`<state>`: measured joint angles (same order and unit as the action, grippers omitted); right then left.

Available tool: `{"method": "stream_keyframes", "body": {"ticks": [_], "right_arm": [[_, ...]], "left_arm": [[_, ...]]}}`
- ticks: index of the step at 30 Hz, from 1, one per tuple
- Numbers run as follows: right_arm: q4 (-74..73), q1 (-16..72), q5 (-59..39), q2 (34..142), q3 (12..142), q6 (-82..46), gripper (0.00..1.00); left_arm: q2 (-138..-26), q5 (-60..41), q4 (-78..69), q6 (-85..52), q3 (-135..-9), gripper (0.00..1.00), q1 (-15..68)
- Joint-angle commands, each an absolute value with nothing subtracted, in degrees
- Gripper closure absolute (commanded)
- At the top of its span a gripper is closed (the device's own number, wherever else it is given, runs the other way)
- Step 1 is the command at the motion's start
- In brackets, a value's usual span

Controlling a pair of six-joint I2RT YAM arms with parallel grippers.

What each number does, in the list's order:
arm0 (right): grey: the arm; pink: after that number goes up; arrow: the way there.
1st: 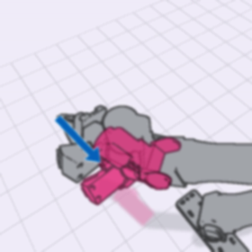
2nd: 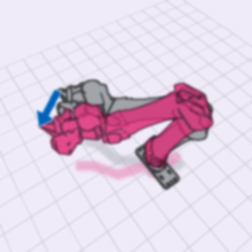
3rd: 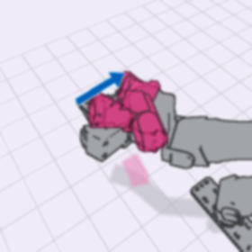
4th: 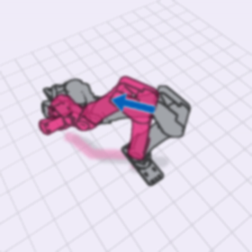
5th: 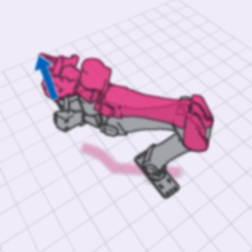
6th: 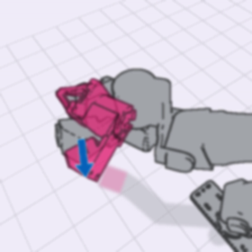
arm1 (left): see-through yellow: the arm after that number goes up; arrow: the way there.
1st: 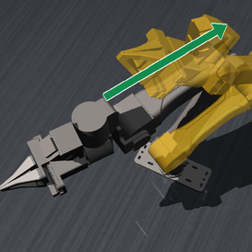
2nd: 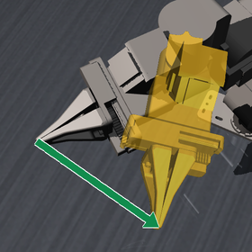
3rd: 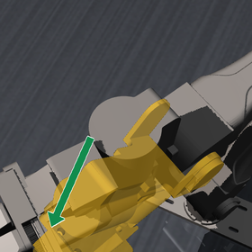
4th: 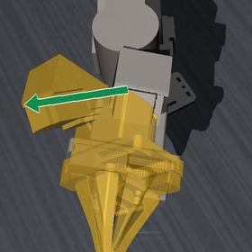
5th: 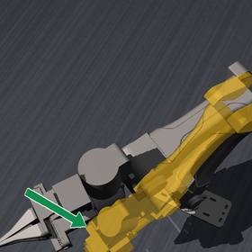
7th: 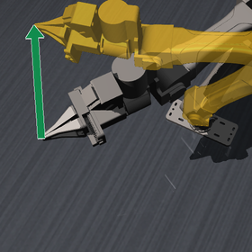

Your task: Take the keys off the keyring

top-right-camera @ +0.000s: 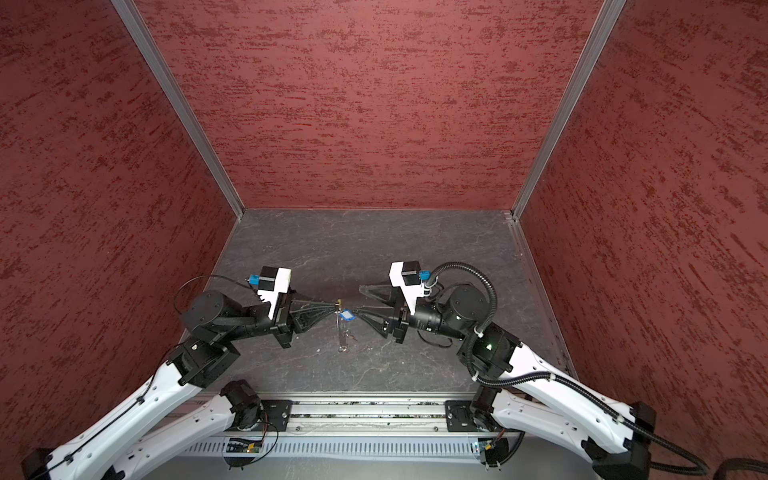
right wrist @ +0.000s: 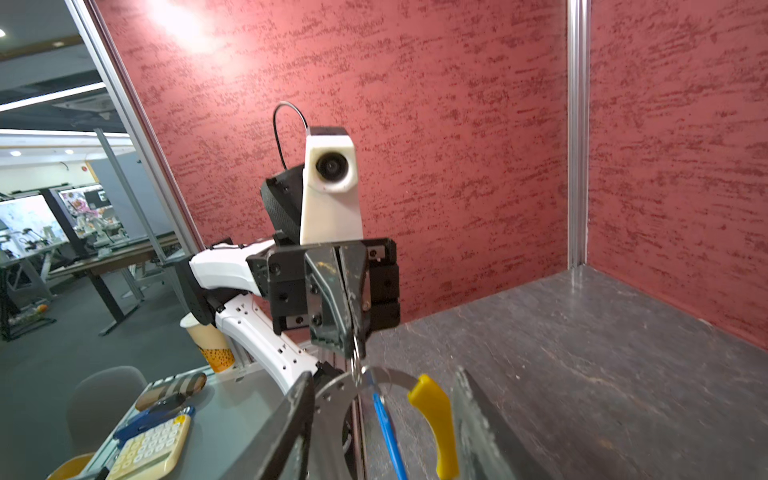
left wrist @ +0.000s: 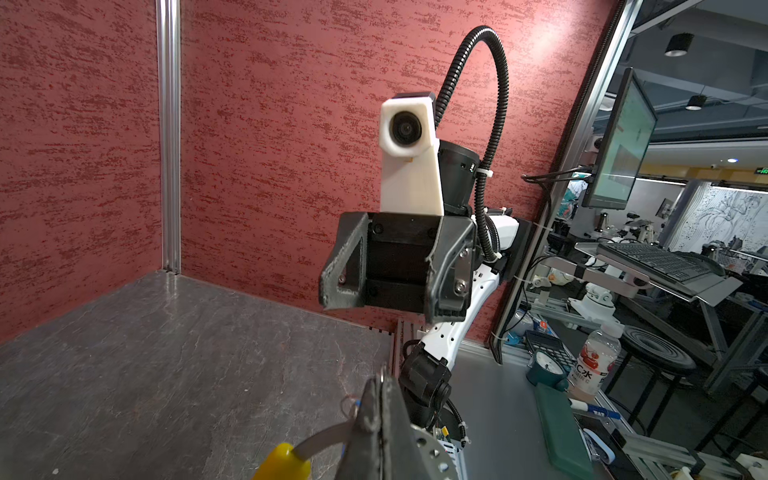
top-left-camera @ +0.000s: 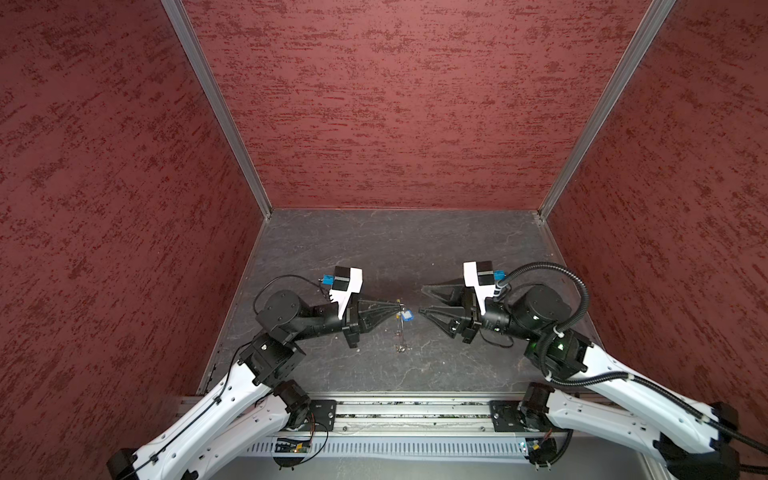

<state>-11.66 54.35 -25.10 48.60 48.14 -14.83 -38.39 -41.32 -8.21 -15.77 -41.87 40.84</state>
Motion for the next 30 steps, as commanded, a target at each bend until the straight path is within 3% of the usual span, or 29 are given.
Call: {"method": "stream_keyframes", "body": {"ticks": [1,6,19,23,30], "right_arm": [[-18.79,54.79,-29.9,51.15,49.29,-18.48,0.46],[-17.1,54.78,-33.68,54.27,50.98,-19.14,0.51],[-15.4,54.77,-34.57,55.02,49.57,-18.34,0.77],[-14.86,54.76,-33.09,55.11,49.05,-17.55,0.91],[-13.38,54.76,-31.75,55.53,49.42,-15.94,1.0]], "left_arm": [[-38.53,-42.71,-10.54,-15.48,-41.92,1.0,40.96],[-38.63,-42.77,-10.27,-15.4,-41.82,1.0,40.77],[-38.92,-42.27,-10.38,-16.08,-41.79,1.0,39.99],[-39.35,-42.28,-10.53,-16.34,-41.84,1.0,39.74],[-40.73,-42.97,-11.65,-17.49,-41.9,1.0,38.47]]}}
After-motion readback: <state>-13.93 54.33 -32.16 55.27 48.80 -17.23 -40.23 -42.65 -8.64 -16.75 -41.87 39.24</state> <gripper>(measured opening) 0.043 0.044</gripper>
